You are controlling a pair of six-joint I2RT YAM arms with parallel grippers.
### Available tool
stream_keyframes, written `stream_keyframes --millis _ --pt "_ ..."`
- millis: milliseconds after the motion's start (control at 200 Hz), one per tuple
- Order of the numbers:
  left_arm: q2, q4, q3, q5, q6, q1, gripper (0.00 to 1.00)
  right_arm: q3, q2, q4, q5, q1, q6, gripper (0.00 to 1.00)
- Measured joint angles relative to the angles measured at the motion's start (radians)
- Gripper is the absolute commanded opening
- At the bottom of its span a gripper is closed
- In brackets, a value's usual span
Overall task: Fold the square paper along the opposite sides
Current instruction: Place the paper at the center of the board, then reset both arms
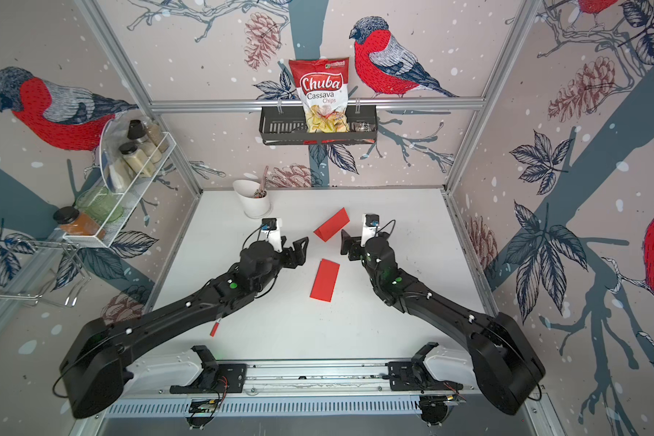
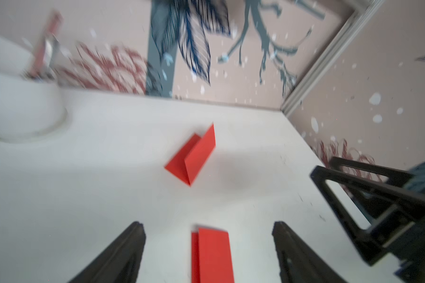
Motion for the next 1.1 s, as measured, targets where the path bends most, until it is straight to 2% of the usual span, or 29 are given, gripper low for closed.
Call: stream_keyframes --millis 70,110,180,300,425,510,615,695,740,815,845,910,1096 --pt "-0.071 0.189 -0.15 -0.104 0.132 0.035 0.68 -0.064 -0.054 0.061 0.073 -0.059 -0.071 1.0" --pt "-0.1 0.282 -0.235 -0.141 0.212 0.093 0.68 -0.106 -0.072 0.08 0.109 -0.098 -0.107 1.0" --pt "-0.144 0.36 -0.331 -0.172 0.283 0.21 0.68 -0.187 -0.083 0.131 0.135 -0.168 -0.155 1.0" --pt "-0.162 0.42 -0.406 -0.124 0.337 0.392 0.71 -0.319 -0.022 0.262 0.171 -0.25 -0.22 1.0" --pt "-0.034 0.44 -0.454 -0.019 0.369 0.528 0.73 -0.415 0.064 0.405 0.168 -0.348 -0.227 1.0" --pt "0.058 0.446 -0.458 0.049 0.387 0.581 0.73 -0.462 0.117 0.548 0.111 -0.4 -0.227 1.0" --pt "0.143 0.534 -0.446 0.11 0.411 0.632 0.73 -0.485 0.172 0.678 0.038 -0.481 -0.218 1.0" --pt "0.218 0.634 -0.441 0.189 0.422 0.674 0.72 -0.526 0.276 0.842 -0.018 -0.567 -0.18 1.0" --pt "0.283 0.715 -0.448 0.225 0.425 0.701 0.76 -0.537 0.338 0.896 -0.053 -0.607 -0.161 1.0" --pt "0.378 0.787 -0.454 0.266 0.422 0.738 0.87 -0.5 0.34 0.88 -0.124 -0.645 -0.138 1.0" --pt "0.393 0.787 -0.443 0.271 0.42 0.745 0.95 -0.458 0.333 0.862 -0.165 -0.66 -0.122 1.0" --pt "0.41 0.805 -0.402 0.303 0.402 0.769 0.96 -0.404 0.341 0.867 -0.198 -0.661 -0.119 1.0" --pt "0.424 0.829 -0.382 0.325 0.37 0.784 0.97 -0.389 0.339 0.797 -0.224 -0.632 -0.119 1.0"
